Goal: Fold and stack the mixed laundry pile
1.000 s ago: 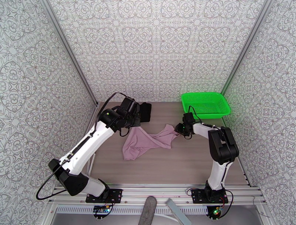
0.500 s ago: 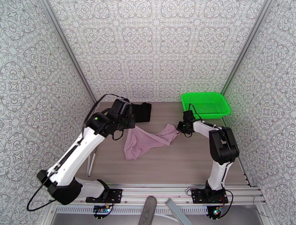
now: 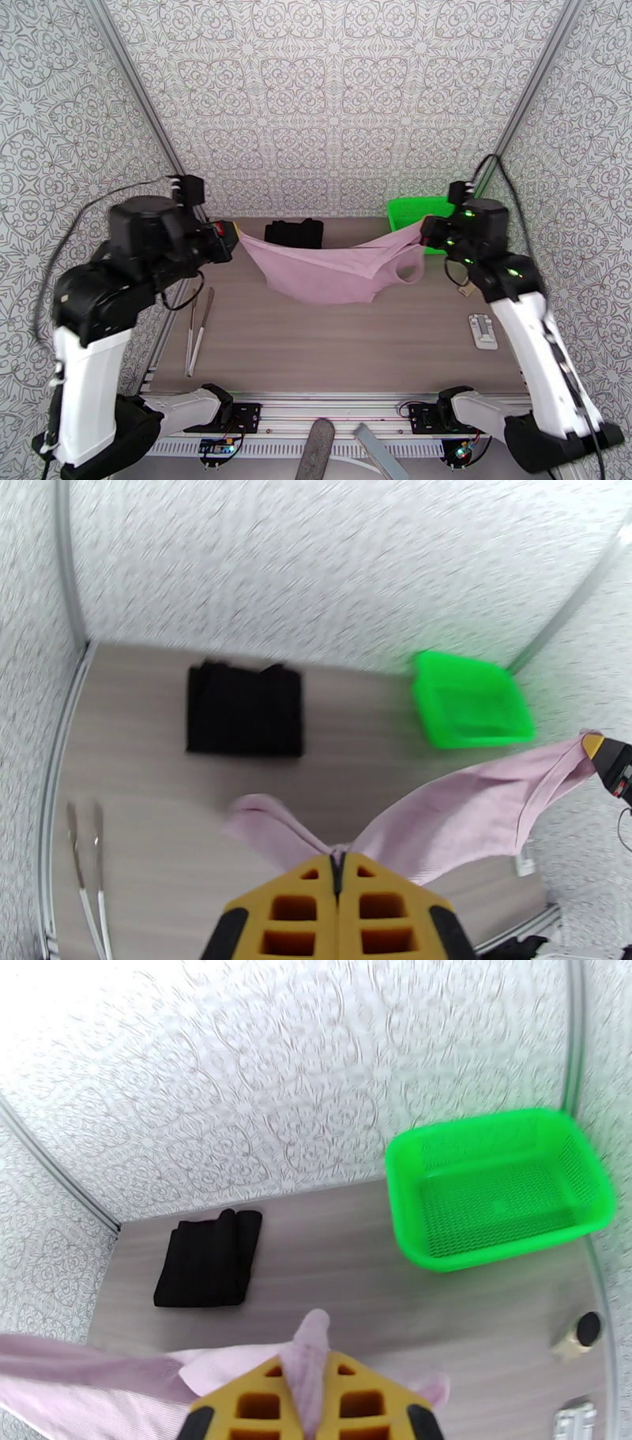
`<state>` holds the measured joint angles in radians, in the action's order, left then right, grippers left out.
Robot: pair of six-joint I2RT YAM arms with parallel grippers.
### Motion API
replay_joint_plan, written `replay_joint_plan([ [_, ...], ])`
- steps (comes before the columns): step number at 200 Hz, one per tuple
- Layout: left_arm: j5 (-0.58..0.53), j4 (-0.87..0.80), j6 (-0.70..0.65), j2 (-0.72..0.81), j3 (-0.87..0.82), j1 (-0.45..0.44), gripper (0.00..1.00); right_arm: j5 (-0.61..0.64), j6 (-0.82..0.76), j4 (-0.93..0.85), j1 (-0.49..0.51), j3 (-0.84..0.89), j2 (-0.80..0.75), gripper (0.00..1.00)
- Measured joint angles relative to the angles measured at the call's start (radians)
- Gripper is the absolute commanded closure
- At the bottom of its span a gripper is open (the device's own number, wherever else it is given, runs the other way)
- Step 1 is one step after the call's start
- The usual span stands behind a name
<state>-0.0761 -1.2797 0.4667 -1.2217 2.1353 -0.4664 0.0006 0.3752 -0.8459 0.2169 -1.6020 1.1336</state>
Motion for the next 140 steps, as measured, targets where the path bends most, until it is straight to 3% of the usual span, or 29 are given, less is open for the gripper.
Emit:
replay_joint_plan([
  [47,0.068,-0.021,0.000,0.027,0.056,0.008,1.00,0.028,-0.034,-0.141,0.000,-0.056,-0.053,1.00],
  [72,0.117,-0.022,-0.005,0.011,0.056,0.076,1.00,0.055,-0.050,-0.158,0.000,-0.069,-0.003,1.00],
  [109,0.305,0.032,-0.003,-0.139,0.034,0.280,1.00,0.078,-0.079,-0.154,0.000,-0.151,0.228,1.00],
  [140,0.432,0.116,0.008,-0.380,0.099,0.400,1.00,0.093,-0.102,-0.152,-0.007,-0.358,0.500,1.00],
])
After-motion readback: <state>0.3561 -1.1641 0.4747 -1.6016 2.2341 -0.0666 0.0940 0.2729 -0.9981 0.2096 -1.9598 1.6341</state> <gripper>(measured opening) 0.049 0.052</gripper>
